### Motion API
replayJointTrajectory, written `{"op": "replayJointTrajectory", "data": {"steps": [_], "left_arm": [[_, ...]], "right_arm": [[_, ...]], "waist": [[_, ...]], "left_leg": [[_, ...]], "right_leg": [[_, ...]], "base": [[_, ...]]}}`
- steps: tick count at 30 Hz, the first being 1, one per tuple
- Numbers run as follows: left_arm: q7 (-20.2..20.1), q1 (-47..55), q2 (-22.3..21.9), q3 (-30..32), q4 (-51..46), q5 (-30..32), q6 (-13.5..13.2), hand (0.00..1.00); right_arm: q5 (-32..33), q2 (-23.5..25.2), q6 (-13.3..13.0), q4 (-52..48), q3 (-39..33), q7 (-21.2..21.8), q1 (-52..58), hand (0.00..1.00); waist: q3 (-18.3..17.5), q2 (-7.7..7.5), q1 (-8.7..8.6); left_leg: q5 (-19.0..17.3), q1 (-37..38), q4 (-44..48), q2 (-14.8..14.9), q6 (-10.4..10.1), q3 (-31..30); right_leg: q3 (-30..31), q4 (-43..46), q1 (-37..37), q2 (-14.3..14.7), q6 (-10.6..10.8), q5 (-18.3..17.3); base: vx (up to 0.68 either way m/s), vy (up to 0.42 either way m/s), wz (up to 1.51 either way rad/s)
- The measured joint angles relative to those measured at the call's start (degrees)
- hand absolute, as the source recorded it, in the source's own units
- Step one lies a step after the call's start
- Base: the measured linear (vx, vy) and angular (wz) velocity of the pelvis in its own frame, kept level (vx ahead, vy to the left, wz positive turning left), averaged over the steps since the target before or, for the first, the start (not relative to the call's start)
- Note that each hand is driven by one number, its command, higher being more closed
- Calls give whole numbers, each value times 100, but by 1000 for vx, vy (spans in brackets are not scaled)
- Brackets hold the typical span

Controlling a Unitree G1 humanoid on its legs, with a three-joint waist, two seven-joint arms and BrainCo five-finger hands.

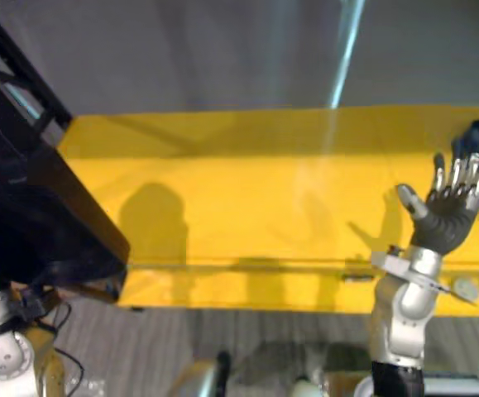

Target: Walk over and take plastic housings, then place them on the shelf

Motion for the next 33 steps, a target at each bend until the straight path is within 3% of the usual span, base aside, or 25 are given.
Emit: {"op": "replayJointTrajectory", "data": {"steps": [6, 9, 14, 16, 17, 18, 20, 24, 25, 29, 33], "left_arm": [[-57, -56, 370, -458, 39, 10, 284, 100], [-160, -356, 678, -746, 286, 24, 797, 100], [-206, -1664, 1057, -1593, 1781, -50, 2112, 100], [-143, -2066, 1072, -1711, 2353, -57, 2391, 100], [-42, -2413, 1115, -1808, 2887, -67, 2556, 100], [64, -2705, 1189, -1883, 3337, -71, 2686, 100], [201, -3096, 1235, -1902, 3937, -190, 2949, 100], [594, -3908, 1236, -2087, 5155, -566, 3527, 100], [611, -3956, 1237, -2103, 5239, -566, 3561, 100], [870, -4544, 1226, -2322, 6113, -1004, 4211, 100], [1199, -4946, 1228, -2335, 6406, -1112, 4494, 100]], "right_arm": [[21, -11, -7, -123, -307, -292, -50, 0], [134, -19, 17, -291, -507, -293, 57, 0], [123, -137, 82, -384, -610, -306, 291, 0], [112, -163, 84, -422, -616, -351, 317, 0], [-964, -188, 248, -485, -745, -581, 399, 0], [-1540, -279, 308, -601, -764, -659, 506, 0], [-1951, -386, 347, -632, -769, -671, 529, 0], [-2018, -508, 385, -632, -822, -658, 626, 0], [-2014, -508, 398, -632, -822, -651, 634, 0], [-1907, -509, 455, -629, -804, -553, 687, 0], [-1899, -508, 452, -628, -734, -514, 755, 0]], "waist": [[-27, -225, -75], [-27, -245, -212], [-15, -289, -615], [-10, -297, -756], [-9, -299, -861], [-2, -311, -979], [11, -331, -1141], [17, -337, -1383], [19, -334, -1395], [155, -312, -1623], [302, -292, -1638]], "left_leg": [[33, 658, -425, 59, -1, 346], [35, 958, -652, 73, 1, 641], [38, 1349, -951, 73, 7, 1173], [38, 1402, -974, 73, 7, 1295], [38, 1432, -1025, 74, 7, 1418], [38, 1454, -1036, 74, 7, 1495], [39, 1501, -1071, 80, 7, 1602], [61, 1506, -1129, 64, 14, 1859], [61, 1501, -1128, 64, 13, 1874], [88, 1422, -1102, 35, 35, 1931], [96, 1392, -1089, 12, 47, 2081]], "right_leg": [[280, 180, 246, 0, 0, 1], [560, 253, 253, 0, 8, 9], [999, 204, 238, 16, 4, 36], [1112, 141, 237, 29, -8, 66], [1218, 119, 224, 42, 6, 79], [1343, 100, 201, 56, 14, 87], [1447, 37, 184, 78, 1, 120], [1704, -27, 47, 95, -25, 164], [1719, -27, 32, 96, -29, 167], [1900, -52, -85, 96, -95, 227], [2098, -98, -169, 95, -101, 268]], "base": [[118, -11, -12], [46, 34, -43], [-2, 34, -46], [-34, 30, -43], [-64, 36, -48], [-54, 28, -39], [-33, 17, -38], [-35, 15, -30], [-40, 13, -22], [-31, 13, -10], [-53, 20, -18]]}}
